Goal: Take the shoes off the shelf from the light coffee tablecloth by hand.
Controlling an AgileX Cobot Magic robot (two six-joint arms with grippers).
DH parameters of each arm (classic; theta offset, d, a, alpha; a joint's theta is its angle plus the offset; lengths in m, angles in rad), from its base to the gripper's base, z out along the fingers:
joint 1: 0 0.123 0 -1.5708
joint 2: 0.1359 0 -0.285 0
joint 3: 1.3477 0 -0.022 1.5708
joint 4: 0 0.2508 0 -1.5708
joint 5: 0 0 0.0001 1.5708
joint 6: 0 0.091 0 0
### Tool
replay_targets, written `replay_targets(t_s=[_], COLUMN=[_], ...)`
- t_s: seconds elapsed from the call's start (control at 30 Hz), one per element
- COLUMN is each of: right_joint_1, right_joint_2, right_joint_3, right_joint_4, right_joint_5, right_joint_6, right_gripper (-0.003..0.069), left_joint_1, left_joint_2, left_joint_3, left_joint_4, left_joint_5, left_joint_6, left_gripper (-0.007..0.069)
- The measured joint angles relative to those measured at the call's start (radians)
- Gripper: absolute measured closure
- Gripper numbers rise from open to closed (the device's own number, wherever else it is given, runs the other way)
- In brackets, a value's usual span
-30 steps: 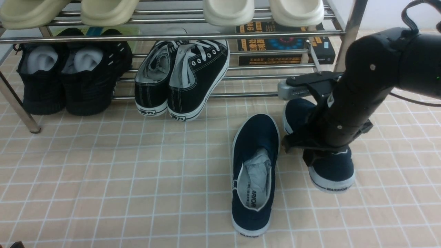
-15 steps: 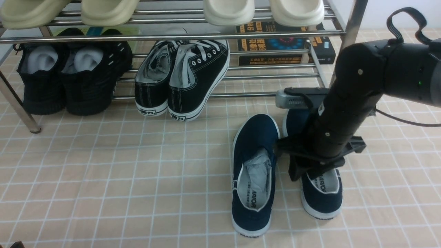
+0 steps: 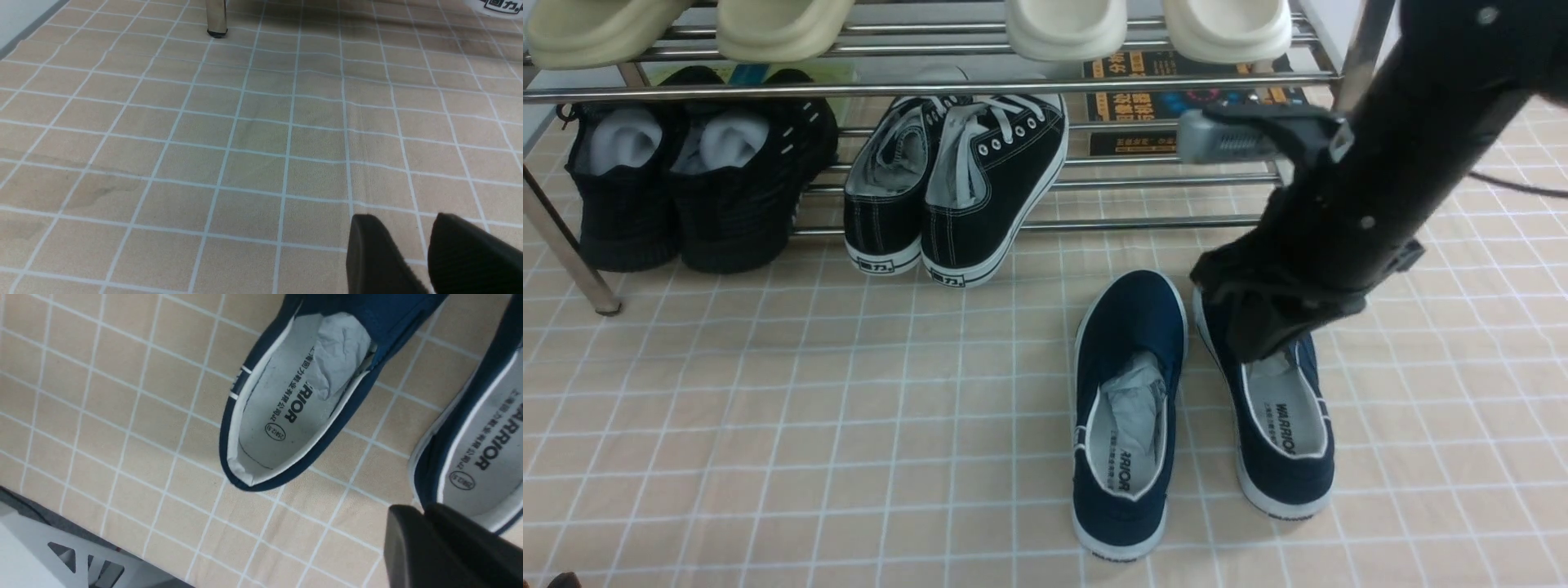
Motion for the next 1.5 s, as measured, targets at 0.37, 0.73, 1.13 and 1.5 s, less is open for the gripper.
replay_targets(t_s=[0.37, 0.73, 1.13, 1.5], right_joint_1=[0.000, 0.000, 0.000, 0.000], right_joint_2=[-0.409, -0.948, -1.157, -1.158], right_joint_3=[0.132, 0.682, 1.247, 1.356], right_joint_4=[-0.101, -0.142, -0.142, -0.142], right_joint_5=[0.021, -0.545, -1.346, -1.415], right_joint_6=[-0.052, -0.082, -0.104, -0.115], right_gripper=[0.0673, 0.0669, 0.0662, 0.0656], left_joint_1=[0.000, 0.000, 0.000, 0.000], left_joint_2=[0.000, 0.000, 0.000, 0.000], left_joint_3=[0.000, 0.000, 0.000, 0.000], left_joint_4=[0.000, 0.000, 0.000, 0.000], left_joint_5=[0.000, 0.000, 0.000, 0.000], left_joint_6=[0.000, 0.000, 0.000, 0.000], left_gripper=[0.0384, 0.0384, 0.0384, 0.0384])
